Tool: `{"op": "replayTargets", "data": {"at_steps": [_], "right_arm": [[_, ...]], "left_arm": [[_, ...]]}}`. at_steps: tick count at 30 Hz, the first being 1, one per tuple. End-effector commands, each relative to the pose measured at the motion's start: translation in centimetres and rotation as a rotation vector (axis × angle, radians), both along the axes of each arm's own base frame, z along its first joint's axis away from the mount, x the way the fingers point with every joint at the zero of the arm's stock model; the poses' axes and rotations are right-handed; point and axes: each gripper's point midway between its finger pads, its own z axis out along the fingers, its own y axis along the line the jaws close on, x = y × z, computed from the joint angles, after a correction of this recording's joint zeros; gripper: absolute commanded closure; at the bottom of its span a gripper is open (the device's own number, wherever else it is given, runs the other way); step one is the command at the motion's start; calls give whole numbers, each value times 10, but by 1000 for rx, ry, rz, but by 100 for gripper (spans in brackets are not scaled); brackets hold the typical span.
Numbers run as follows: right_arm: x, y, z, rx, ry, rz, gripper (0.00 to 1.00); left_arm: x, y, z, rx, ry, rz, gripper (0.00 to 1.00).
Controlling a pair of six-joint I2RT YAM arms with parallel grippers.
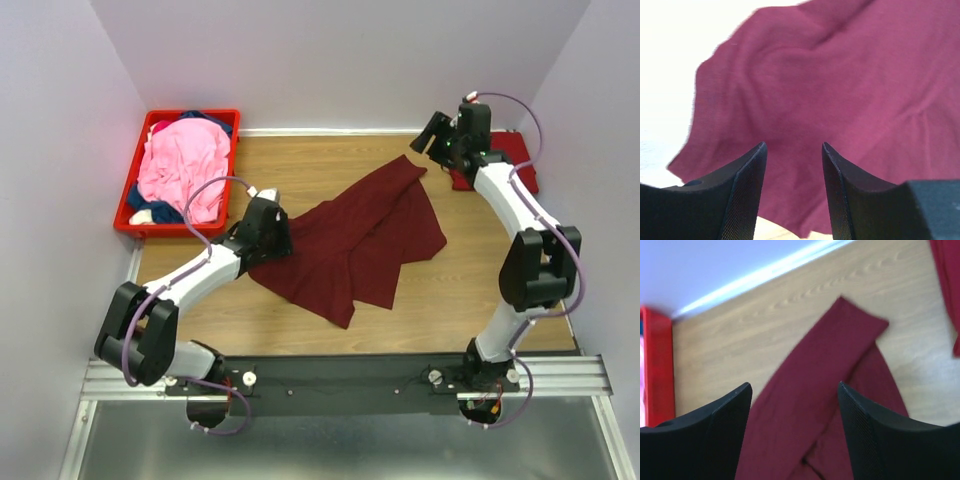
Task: Fold and stack the t-shirts
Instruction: Flatten the tshirt out
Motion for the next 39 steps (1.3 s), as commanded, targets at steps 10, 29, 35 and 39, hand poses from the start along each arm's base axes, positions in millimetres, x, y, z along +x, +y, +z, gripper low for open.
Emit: {"op": "replayTargets", "data": {"at_steps": [10, 29, 35, 39], "right_arm": [[-124, 11, -115, -13, 264, 115, 31], [-131, -15, -179, 207, 373, 5, 33], [-154, -35, -213, 201, 463, -94, 32], [-162, -45, -225, 194, 489, -148, 32]], "left_arm": [[-22, -55, -7, 60, 60, -165, 44], [8, 18, -70, 67, 195, 100, 44], [61, 40, -60, 156, 168, 174, 44], [108, 58, -48, 235, 137, 221, 43]]}}
